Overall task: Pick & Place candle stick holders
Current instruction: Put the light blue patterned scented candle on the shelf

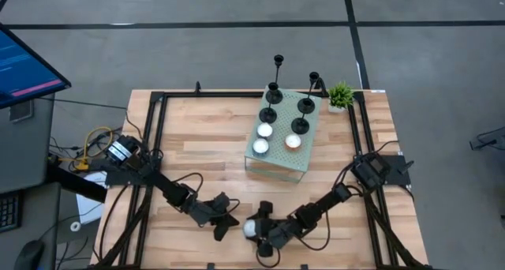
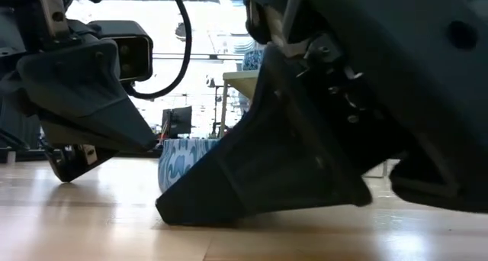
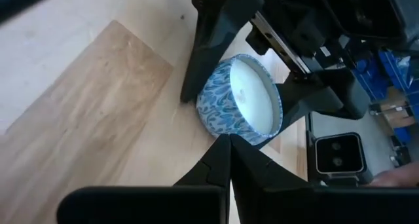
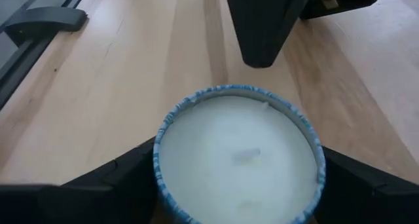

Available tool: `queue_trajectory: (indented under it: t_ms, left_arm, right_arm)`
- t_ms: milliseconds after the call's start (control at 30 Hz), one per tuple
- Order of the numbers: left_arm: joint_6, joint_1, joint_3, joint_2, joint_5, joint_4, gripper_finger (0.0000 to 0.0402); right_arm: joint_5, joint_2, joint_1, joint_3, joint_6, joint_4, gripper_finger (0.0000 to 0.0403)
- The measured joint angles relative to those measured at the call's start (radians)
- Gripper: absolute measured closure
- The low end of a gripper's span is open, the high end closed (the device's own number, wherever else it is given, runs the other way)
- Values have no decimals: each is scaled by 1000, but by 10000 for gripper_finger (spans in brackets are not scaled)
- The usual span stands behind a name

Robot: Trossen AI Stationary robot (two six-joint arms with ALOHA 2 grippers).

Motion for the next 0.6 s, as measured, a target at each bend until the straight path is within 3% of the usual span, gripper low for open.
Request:
queue_trajectory:
  t_ms: [167,600]
  left_arm:
    - [21,0,1,3,1,-1,398]
    - [52,0,-6,-102,27,-26,398]
  right_arm:
    - [-14,-1,-9,0,0,-6,118]
    - [-11,-106,9,-2,74,-91,113]
